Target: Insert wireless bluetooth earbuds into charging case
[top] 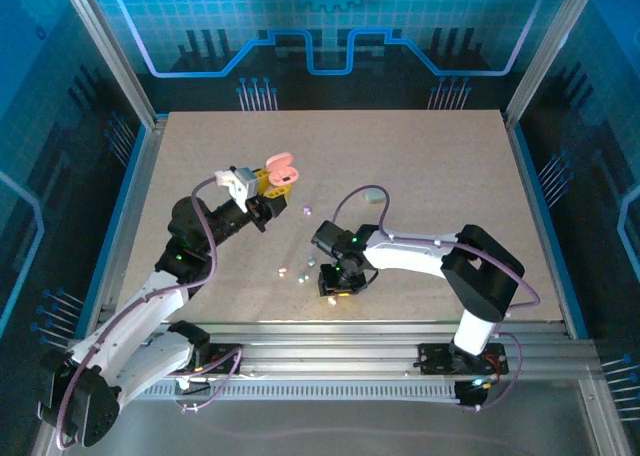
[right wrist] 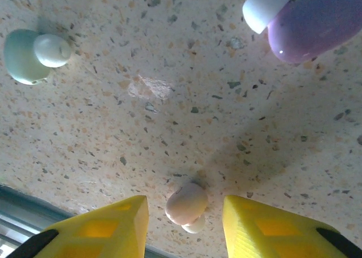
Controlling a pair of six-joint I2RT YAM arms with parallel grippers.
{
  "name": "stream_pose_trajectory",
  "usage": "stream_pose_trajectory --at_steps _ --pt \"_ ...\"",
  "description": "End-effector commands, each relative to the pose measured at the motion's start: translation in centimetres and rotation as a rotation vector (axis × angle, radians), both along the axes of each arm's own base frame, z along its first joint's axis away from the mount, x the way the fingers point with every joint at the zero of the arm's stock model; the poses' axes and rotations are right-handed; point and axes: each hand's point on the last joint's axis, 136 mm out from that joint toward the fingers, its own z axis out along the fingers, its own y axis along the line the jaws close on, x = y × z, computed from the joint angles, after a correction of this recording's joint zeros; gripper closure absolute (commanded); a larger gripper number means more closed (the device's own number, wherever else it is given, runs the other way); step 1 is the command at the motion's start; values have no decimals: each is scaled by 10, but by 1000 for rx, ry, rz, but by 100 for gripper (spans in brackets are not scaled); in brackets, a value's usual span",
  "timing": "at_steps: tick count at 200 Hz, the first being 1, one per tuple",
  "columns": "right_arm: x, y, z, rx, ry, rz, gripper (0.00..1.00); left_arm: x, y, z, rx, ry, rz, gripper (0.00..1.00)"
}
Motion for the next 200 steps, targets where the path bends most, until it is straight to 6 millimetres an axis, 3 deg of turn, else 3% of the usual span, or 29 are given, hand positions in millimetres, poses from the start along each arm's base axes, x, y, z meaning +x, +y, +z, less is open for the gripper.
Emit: stream_pose_trajectory --at_steps 1,123,200 --pt "-4 -2 -3 -41 20 -4 60 -1 5 0 7 -17 23 65" --pt "-5 10 -5 -70 15 86 68 1 2 -3 7 0 10 65" --pt "-5 4 -5 -142 1 156 69 1 2 -4 6 5 11 65"
